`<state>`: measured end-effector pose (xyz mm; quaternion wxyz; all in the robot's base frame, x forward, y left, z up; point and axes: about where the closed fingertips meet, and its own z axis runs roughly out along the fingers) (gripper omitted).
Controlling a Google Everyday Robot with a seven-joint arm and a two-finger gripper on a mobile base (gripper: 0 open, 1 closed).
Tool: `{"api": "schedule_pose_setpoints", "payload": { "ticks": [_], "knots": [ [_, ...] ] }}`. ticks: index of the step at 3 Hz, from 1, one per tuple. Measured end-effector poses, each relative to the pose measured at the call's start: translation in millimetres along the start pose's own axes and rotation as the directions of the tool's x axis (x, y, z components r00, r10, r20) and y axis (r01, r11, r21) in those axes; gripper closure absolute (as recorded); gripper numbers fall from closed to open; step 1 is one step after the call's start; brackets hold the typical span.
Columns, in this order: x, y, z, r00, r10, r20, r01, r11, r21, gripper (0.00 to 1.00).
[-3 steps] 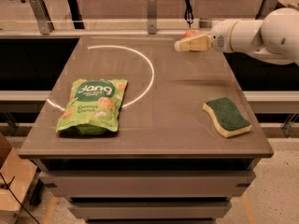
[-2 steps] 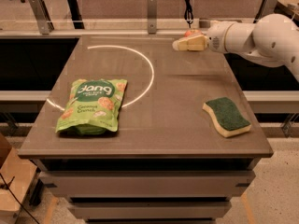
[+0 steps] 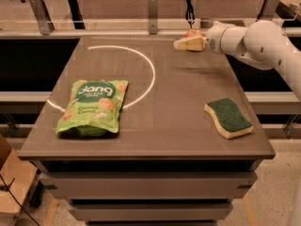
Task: Pick apple
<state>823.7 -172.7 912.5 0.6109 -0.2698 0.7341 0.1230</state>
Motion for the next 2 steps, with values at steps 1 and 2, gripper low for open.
{"api": "schedule_pose_setpoints", "payload": {
  "ticks": [1,2],
  "knots": [
    [7.4,-19.1,4.6,1.000,0.006,-0.007,-0.006,0.9984,0.056,0.00],
    [7.4,-19.0,4.6,1.000,0.006,-0.007,-0.006,0.9984,0.056,0.00]
  ]
}}
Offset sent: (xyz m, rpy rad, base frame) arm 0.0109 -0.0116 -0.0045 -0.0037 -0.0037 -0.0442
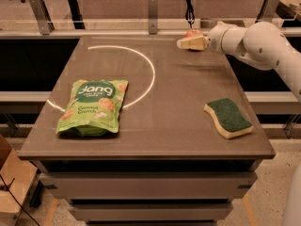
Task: Pick apple
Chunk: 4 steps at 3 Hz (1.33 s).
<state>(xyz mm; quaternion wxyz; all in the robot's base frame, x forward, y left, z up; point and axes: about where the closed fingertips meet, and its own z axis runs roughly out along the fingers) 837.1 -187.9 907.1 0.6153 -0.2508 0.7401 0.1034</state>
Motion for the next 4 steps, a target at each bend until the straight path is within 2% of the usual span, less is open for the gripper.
{"api": "schedule_pose_setpoints", "payload": {
  "ticks": [1,3,4],
  "knots": [
    [1.3,-1.6,4.7,1.000,0.027,0.011,-0.027,0.9994,0.022,0.00],
    [11.7,-15.6,24.6,0.993,0.113,0.044,-0.116,0.9909,0.069,0.00],
    [18.5,-16.6,38.3,0.995,0.102,0.017,-0.103,0.9926,0.065,0.00]
  ]
}}
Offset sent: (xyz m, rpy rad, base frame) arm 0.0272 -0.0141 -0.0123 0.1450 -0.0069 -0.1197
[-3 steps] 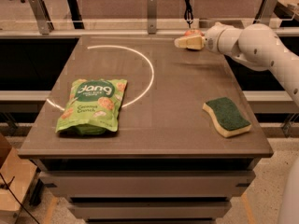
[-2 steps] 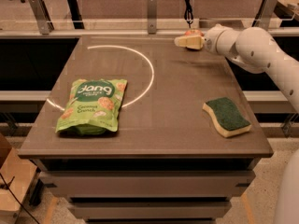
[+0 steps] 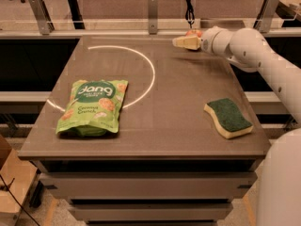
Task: Pick apple
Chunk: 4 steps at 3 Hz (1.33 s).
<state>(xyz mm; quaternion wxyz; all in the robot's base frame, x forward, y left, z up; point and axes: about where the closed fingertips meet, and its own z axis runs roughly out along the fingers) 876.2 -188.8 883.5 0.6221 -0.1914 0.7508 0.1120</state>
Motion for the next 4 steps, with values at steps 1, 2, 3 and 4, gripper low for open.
{"api": "schedule_pose_setpoints", "payload": {
  "ticks": [1,2,3,4],
  "knots": [
    [10.6,-5.0,9.7,0.999,-0.005,-0.031,0.005,1.0000,-0.003,0.00],
    [20.8,-11.6,14.6,0.998,0.006,-0.055,-0.006,1.0000,0.005,0.18],
    [24.0,-14.2,16.9,0.998,0.006,-0.063,-0.006,1.0000,0.005,0.42],
    [24.2,-15.0,17.6,0.998,0.007,-0.065,-0.007,1.0000,-0.002,0.65]
  ]
}}
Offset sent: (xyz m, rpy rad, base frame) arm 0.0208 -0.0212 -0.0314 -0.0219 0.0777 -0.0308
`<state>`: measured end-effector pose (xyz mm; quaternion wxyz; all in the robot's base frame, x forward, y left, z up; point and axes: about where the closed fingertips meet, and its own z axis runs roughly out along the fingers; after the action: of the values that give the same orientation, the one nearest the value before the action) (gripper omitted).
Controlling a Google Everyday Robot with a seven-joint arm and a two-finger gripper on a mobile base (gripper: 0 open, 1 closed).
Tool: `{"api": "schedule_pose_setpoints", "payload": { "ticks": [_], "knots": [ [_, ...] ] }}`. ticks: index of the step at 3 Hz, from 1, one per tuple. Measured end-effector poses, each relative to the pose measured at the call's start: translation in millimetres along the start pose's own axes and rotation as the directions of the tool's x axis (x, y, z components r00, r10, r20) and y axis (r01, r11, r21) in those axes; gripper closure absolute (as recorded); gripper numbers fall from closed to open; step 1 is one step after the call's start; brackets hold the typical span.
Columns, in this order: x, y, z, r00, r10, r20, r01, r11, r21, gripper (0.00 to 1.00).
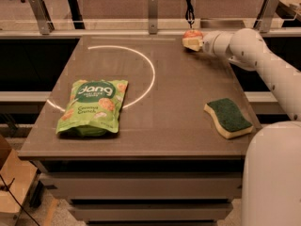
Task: Pick apple
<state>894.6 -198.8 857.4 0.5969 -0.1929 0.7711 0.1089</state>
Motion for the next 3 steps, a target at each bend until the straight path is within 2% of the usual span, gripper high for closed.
{"api": "schedule_pose_setpoints", "payload": {
  "ticks": [1,2,3],
  "knots": [
    [-7.2,1.4,-1.8,1.000,-0.009,0.013,0.009,0.9999,-0.007,0.88],
    [-16.2,3.7,-4.6,0.999,-0.021,0.030,0.021,0.9997,-0.014,1.00],
    [-25.6,6.6,-7.9,0.999,-0.029,0.044,0.030,0.9993,-0.020,1.00]
  ]
}}
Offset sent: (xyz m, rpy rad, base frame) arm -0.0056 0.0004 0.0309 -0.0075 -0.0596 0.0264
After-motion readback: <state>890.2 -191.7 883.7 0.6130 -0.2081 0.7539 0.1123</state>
